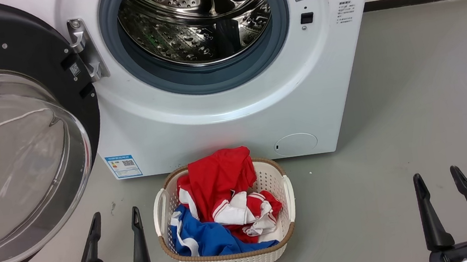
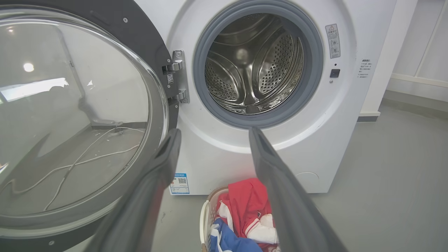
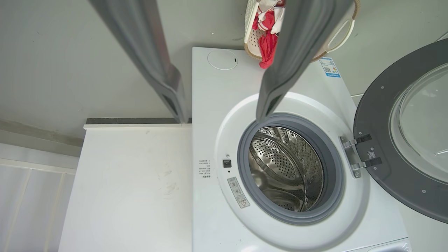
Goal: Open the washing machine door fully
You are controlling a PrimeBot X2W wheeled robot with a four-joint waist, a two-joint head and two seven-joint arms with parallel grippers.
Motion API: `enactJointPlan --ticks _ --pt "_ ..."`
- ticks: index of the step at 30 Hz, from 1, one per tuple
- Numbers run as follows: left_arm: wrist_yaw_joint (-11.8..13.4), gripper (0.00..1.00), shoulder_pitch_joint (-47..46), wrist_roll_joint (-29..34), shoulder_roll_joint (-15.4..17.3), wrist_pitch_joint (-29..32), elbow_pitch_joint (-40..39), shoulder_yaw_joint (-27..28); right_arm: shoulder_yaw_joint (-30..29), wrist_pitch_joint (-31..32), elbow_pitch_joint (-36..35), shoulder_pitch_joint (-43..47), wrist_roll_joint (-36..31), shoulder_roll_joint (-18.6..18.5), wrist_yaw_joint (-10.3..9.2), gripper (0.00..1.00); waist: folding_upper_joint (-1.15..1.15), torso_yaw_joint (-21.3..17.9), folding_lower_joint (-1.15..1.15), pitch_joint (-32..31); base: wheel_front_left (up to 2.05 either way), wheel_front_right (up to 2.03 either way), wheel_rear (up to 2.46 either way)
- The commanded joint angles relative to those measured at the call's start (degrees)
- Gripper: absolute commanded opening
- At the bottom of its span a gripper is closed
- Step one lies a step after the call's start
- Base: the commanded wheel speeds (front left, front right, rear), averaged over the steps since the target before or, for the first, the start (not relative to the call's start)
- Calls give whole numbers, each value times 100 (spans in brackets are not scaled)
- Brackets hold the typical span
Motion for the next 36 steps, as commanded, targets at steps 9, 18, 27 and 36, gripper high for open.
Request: enactJointPlan --ticks 9,18,27,36 --pt "135 100 91 54 -17 -14 8 -16 42 -15 77 93 11 10 -1 100 0 -13 0 -39 0 0 0" --pt "176 100 133 66 -22 -14 57 -30 54 -15 66 101 39 10 -1 100 0 -33 0 -77 0 0 0" --pt "189 0 147 28 -40 55 405 -10 76 29 290 107 107 0 0 0 0 -38 0 -97 0 0 0" --pt "84 0 -20 -1077 -39 336 523 82 101 218 473 -101 1243 -73 0 0 0 -39 0 -98 0 0 0"
